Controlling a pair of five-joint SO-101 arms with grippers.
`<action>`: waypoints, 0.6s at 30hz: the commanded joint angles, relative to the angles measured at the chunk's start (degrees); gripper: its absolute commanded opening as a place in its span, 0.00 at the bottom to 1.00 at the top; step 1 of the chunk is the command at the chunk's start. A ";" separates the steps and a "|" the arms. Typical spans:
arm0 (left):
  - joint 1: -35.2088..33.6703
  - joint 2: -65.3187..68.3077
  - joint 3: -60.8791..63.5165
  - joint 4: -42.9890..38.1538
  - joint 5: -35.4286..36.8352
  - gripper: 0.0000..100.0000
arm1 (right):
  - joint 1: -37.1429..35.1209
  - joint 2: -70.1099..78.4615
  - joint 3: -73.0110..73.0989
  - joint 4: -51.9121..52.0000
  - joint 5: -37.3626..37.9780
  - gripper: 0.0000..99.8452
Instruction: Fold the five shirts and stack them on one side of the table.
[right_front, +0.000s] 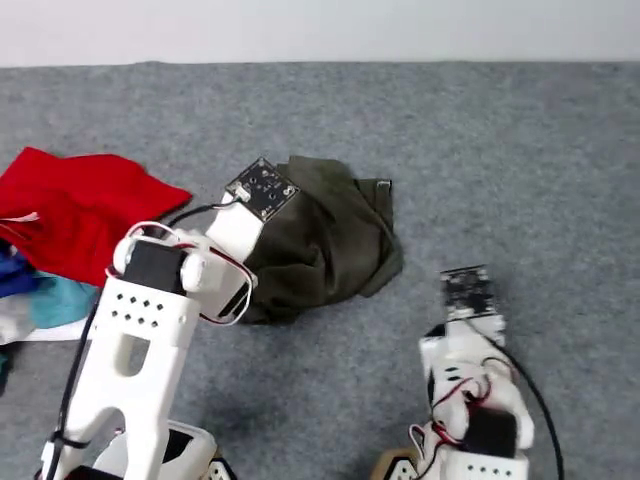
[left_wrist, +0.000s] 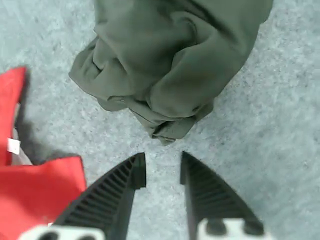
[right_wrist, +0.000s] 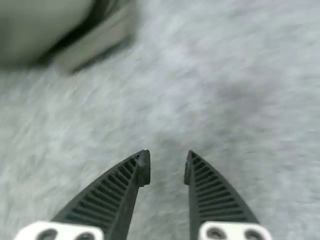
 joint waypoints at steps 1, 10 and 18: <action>0.35 -0.88 2.24 -2.99 1.41 0.13 | 4.18 -0.04 -8.35 -1.27 -1.41 0.01; 3.96 -0.88 9.01 -6.77 1.49 0.02 | 4.00 0.04 -19.60 6.55 -1.85 0.01; 9.32 1.23 12.53 -12.40 1.67 0.01 | 4.00 10.07 -36.22 18.42 -4.31 0.01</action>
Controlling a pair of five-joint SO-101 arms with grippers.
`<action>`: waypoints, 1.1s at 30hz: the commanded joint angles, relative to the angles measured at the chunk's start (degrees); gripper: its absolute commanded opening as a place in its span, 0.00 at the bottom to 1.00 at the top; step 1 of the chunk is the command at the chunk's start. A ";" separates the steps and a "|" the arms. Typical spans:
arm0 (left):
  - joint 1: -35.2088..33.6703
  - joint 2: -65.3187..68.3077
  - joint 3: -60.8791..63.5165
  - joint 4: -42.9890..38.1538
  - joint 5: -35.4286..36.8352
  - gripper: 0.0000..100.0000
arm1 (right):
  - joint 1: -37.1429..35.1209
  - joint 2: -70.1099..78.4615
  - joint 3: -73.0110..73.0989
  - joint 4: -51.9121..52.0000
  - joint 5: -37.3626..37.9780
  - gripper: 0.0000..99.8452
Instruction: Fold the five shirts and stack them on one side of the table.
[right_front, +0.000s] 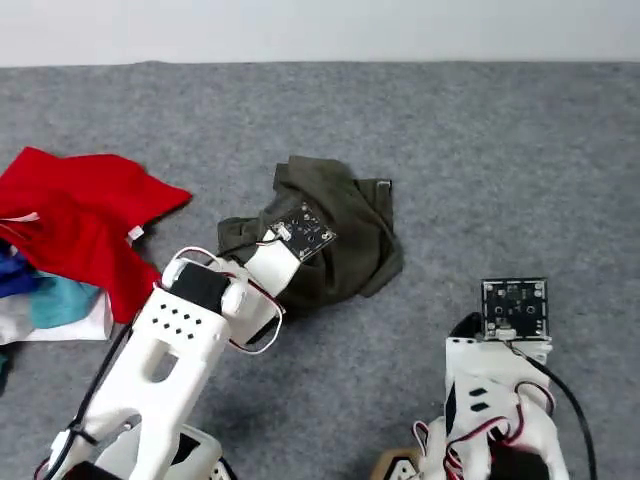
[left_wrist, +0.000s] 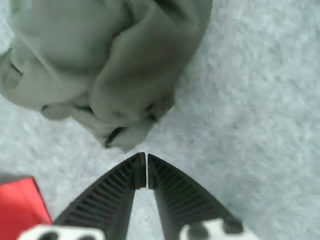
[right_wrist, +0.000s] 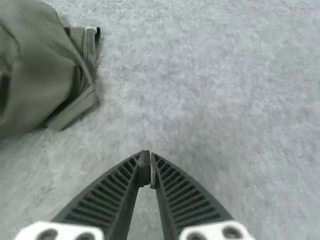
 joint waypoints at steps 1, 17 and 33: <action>0.88 2.73 -0.92 -3.16 0.53 0.01 | 0.48 9.45 -11.69 5.49 -4.04 0.01; 1.14 35.78 -18.24 5.19 3.52 0.11 | 0.40 34.68 -27.52 14.20 -9.85 0.01; 1.23 39.03 -28.88 10.37 7.21 0.12 | 0.84 34.68 -27.52 14.73 -9.85 0.01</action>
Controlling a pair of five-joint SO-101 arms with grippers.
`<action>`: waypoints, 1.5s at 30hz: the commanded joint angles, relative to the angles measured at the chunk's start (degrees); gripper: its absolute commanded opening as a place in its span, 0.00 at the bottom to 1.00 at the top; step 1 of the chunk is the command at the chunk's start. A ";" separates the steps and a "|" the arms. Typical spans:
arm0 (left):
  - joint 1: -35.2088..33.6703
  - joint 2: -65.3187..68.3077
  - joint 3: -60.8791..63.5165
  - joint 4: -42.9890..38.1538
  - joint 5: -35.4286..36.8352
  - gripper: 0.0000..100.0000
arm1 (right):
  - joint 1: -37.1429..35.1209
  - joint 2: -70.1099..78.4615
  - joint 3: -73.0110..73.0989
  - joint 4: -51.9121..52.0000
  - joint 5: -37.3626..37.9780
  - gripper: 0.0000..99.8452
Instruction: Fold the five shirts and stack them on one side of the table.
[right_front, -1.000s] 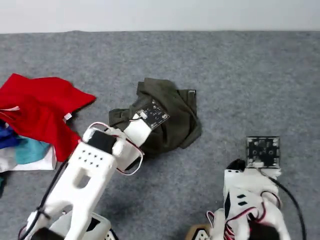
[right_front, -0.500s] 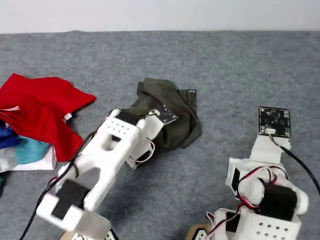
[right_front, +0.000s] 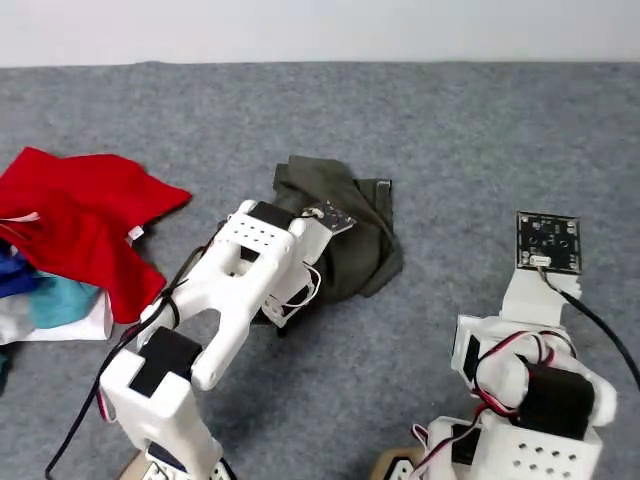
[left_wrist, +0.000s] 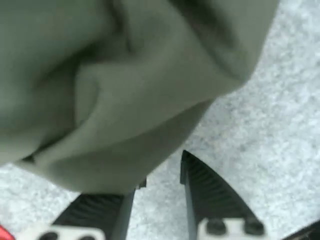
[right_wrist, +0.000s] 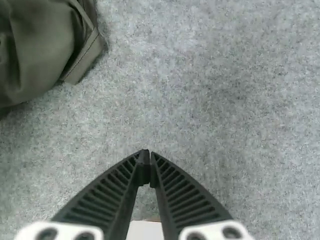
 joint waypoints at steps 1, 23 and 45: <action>-0.09 -5.80 -1.71 1.76 -0.62 0.12 | 0.84 0.57 -2.81 1.01 -0.70 0.01; -6.59 10.11 -3.74 -5.54 -2.99 0.12 | 0.40 1.01 -2.73 -5.41 4.13 0.01; -4.92 -15.30 -6.46 -0.70 0.26 0.00 | 0.48 1.01 -1.67 -4.79 6.24 0.01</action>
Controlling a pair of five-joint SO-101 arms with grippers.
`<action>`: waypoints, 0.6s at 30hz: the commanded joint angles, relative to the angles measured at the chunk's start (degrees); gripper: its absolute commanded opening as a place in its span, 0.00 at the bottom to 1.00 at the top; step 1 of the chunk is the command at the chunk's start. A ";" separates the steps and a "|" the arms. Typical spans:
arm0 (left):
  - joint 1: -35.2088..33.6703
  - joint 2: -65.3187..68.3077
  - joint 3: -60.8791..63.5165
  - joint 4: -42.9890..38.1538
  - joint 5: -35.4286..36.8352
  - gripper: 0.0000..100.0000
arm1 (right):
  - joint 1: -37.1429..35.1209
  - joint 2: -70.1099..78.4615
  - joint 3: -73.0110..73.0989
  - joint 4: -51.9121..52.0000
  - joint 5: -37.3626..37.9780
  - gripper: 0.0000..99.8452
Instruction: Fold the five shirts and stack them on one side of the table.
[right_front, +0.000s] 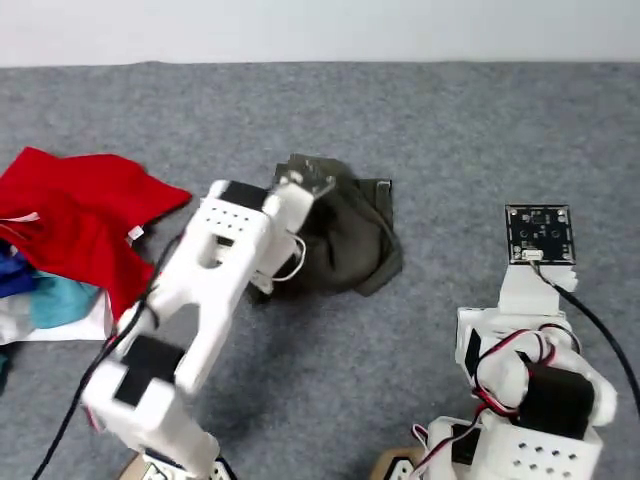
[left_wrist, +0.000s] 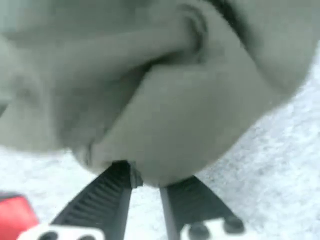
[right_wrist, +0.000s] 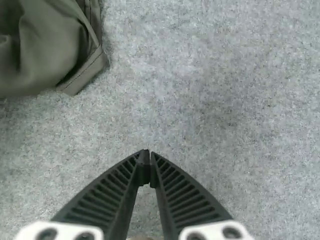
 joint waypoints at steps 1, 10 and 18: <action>0.18 -11.60 -1.36 2.20 0.26 0.00 | 0.48 1.01 -0.79 -0.40 0.53 0.01; -2.20 -32.09 -1.45 12.31 -1.41 0.00 | 0.31 1.01 2.02 -0.57 0.53 0.01; -17.23 -46.86 -1.01 17.14 -5.36 0.00 | -5.23 1.01 2.02 -0.04 0.53 0.01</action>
